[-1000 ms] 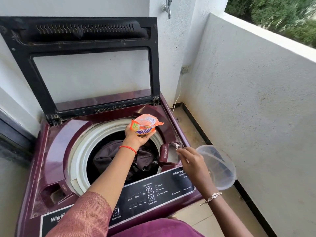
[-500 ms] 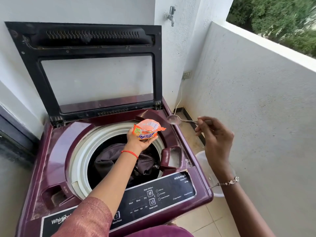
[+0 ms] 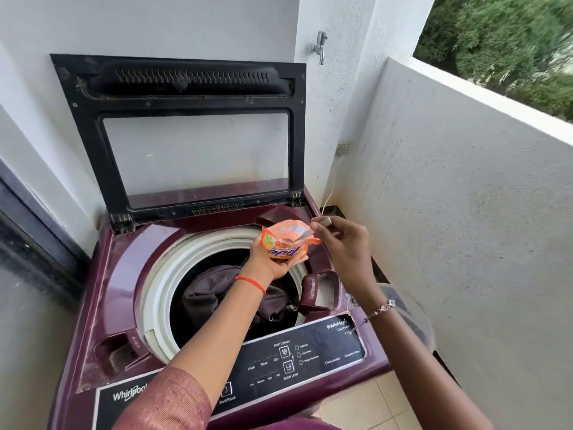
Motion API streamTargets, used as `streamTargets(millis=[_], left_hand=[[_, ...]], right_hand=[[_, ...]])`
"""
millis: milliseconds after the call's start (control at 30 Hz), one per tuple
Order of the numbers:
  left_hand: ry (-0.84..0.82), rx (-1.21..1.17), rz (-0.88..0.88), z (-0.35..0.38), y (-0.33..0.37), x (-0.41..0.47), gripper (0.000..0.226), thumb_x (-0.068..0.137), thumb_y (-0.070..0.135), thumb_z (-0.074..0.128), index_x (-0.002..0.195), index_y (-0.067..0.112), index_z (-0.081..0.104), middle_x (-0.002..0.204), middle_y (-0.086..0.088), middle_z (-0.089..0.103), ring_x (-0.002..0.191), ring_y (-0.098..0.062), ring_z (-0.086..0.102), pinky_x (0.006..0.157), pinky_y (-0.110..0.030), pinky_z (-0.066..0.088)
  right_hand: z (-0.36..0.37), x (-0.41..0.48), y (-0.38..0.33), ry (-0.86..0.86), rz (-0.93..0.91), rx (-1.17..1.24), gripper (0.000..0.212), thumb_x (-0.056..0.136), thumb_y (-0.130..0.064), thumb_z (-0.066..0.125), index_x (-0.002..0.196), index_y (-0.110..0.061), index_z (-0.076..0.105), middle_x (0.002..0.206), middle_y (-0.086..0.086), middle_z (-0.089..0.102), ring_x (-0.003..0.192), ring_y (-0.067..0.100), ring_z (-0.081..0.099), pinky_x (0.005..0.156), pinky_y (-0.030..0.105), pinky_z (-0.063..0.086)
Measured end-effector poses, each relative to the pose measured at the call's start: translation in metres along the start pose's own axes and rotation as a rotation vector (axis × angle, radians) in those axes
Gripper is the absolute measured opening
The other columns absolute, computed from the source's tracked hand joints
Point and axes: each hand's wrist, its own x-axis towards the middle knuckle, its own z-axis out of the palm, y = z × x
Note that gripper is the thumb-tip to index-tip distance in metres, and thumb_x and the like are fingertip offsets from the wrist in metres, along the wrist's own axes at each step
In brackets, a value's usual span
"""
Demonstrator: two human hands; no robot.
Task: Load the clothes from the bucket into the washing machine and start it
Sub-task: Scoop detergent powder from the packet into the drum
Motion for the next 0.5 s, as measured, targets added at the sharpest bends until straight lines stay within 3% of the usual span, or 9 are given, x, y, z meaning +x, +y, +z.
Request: streamTargets(millis=[33,100,167,200,233,300,367,433,500], left_hand=[[-0.007,0.001,-0.004,0.001,0.001,-0.003,0.061,0.097,0.046,0.031,0.134,-0.001,0.042,0.144,-0.028,0.035,0.135,-0.051,0.024,0.100,-0.039,0.043],[-0.017,0.002,-0.001,0.003,0.003,-0.007,0.057,0.098,0.042,0.030,0.132,-0.002,0.043,0.144,-0.028,0.035,0.135,-0.052,0.022,0.071,-0.038,0.057],[-0.030,0.022,0.011,0.005,0.005,-0.010,0.052,0.098,0.037,0.031,0.131,-0.002,0.044,0.142,-0.029,0.037,0.133,-0.054,0.024,0.043,-0.043,0.053],[-0.042,0.039,0.018,0.006,0.005,-0.012,0.049,0.098,0.035,0.031,0.129,-0.002,0.046,0.140,-0.029,0.040,0.131,-0.055,0.026,0.039,-0.044,0.053],[-0.055,0.054,0.025,0.007,0.004,-0.013,0.047,0.098,0.033,0.031,0.126,-0.002,0.048,0.137,-0.029,0.043,0.129,-0.056,0.029,0.042,-0.045,0.054],[-0.096,0.093,0.030,0.010,0.002,-0.018,0.047,0.099,0.032,0.029,0.123,-0.003,0.050,0.126,-0.028,0.053,0.126,-0.054,0.036,0.068,-0.055,0.054],[-0.168,0.159,0.005,0.015,-0.004,-0.026,0.050,0.099,0.032,0.026,0.124,-0.003,0.050,0.107,-0.029,0.059,0.126,-0.052,0.038,0.093,-0.063,0.037],[-0.201,0.186,-0.055,0.022,-0.010,-0.035,0.055,0.097,0.040,0.028,0.109,-0.005,0.056,0.113,-0.034,0.054,0.128,-0.055,0.033,0.101,-0.066,0.024],[-0.220,0.202,-0.093,0.030,-0.014,-0.040,0.057,0.095,0.047,0.032,0.100,-0.004,0.057,0.125,-0.034,0.050,0.127,-0.052,0.036,0.101,-0.067,0.023]], right_hand=[[0.000,0.001,0.001,-0.007,0.019,-0.014,0.002,0.082,-0.017,0.069,0.081,-0.016,0.070,0.074,0.009,0.070,0.066,0.024,0.063,0.065,0.042,0.052],[-0.003,0.003,0.001,-0.042,0.072,-0.029,0.020,0.076,-0.025,0.075,0.093,-0.016,0.069,0.082,0.011,0.071,0.076,0.030,0.066,0.072,0.044,0.055],[-0.009,0.005,0.004,-0.146,0.151,0.013,0.047,0.067,-0.027,0.081,0.109,-0.014,0.064,0.089,0.002,0.071,0.083,0.016,0.066,0.075,0.034,0.056],[-0.011,0.004,0.006,-0.205,0.175,0.030,0.051,0.064,-0.026,0.082,0.109,-0.015,0.063,0.093,-0.004,0.070,0.085,0.010,0.065,0.075,0.027,0.057],[-0.013,0.003,0.009,-0.252,0.175,0.027,0.045,0.063,-0.022,0.083,0.104,-0.020,0.063,0.093,-0.010,0.069,0.085,0.003,0.064,0.072,0.020,0.056],[-0.013,0.000,0.013,-0.263,0.148,0.022,0.033,0.068,-0.010,0.080,0.091,-0.028,0.065,0.086,-0.017,0.072,0.080,-0.006,0.064,0.067,0.012,0.052],[-0.012,-0.002,0.015,-0.154,0.134,0.027,0.021,0.075,-0.005,0.073,0.084,-0.024,0.069,0.076,-0.017,0.073,0.075,-0.002,0.067,0.068,0.016,0.053],[-0.016,-0.002,0.010,-0.034,0.115,0.037,0.014,0.080,-0.001,0.068,0.081,-0.014,0.071,0.066,-0.018,0.072,0.065,-0.004,0.066,0.062,0.014,0.053],[-0.023,-0.002,0.003,0.056,0.117,0.075,0.012,0.081,0.001,0.066,0.079,-0.010,0.071,0.067,-0.012,0.072,0.062,-0.002,0.065,0.059,0.014,0.053]])
